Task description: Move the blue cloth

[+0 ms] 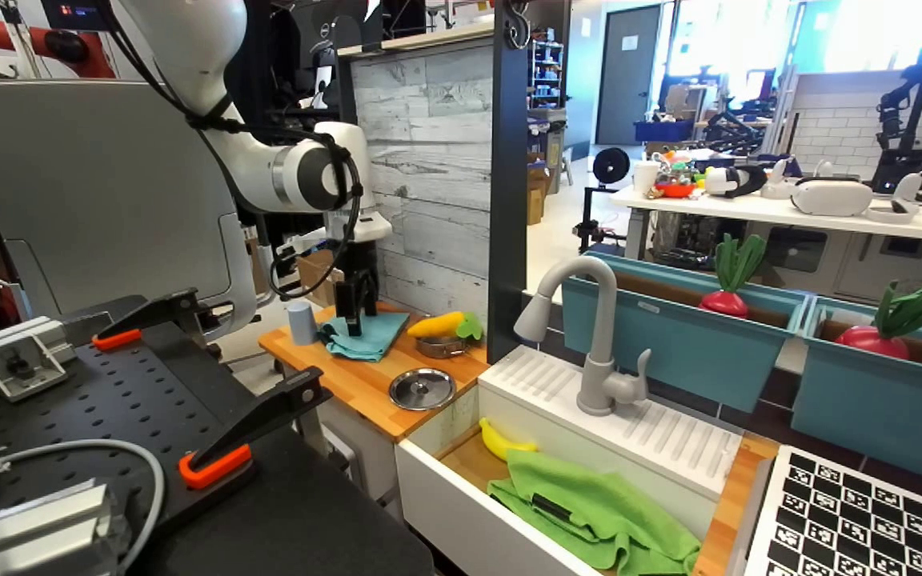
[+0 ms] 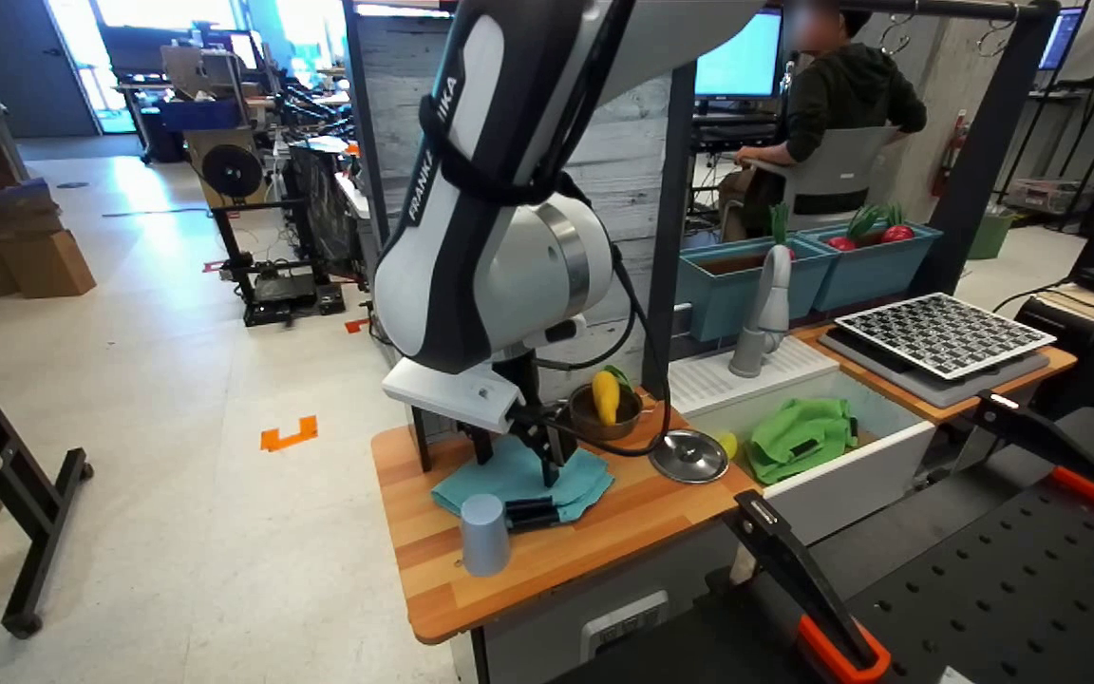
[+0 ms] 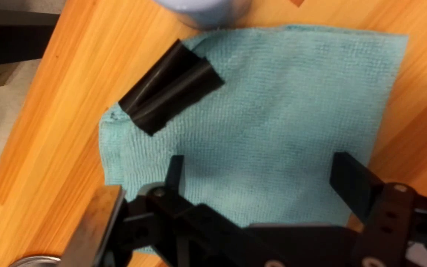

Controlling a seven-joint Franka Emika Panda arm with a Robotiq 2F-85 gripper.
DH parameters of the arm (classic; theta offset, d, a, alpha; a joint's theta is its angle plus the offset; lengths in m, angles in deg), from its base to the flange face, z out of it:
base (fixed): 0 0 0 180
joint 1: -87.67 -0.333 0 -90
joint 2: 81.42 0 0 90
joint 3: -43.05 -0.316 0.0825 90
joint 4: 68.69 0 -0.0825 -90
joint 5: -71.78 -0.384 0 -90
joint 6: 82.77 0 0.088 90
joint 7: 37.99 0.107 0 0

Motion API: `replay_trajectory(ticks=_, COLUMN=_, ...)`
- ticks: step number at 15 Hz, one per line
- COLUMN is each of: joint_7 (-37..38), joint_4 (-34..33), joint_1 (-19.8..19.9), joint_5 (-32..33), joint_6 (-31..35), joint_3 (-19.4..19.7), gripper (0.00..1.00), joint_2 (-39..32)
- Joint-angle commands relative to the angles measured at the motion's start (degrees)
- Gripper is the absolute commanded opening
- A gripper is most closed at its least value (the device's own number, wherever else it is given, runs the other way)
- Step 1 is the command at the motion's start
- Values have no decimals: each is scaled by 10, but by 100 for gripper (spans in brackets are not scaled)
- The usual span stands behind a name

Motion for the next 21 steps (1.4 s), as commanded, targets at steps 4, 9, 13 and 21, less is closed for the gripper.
replay_trajectory(ticks=4, joint_7=2, joint_4=-79, joint_1=6, joint_5=12, joint_6=-21, joint_3=0, gripper=100, joint_2=-61)
replay_trajectory(ticks=9, joint_7=11, joint_4=-69, joint_1=-2, joint_5=12, joint_6=7, joint_3=4, gripper=100, joint_2=-68)
replay_trajectory(ticks=13, joint_7=18, joint_4=-46, joint_1=-3, joint_5=8, joint_6=21, joint_3=4, gripper=100, joint_2=-64)
replay_trajectory(ticks=21, joint_7=16, joint_4=31, joint_1=13, joint_5=-5, joint_6=62, joint_3=-1, gripper=100, joint_2=-32)
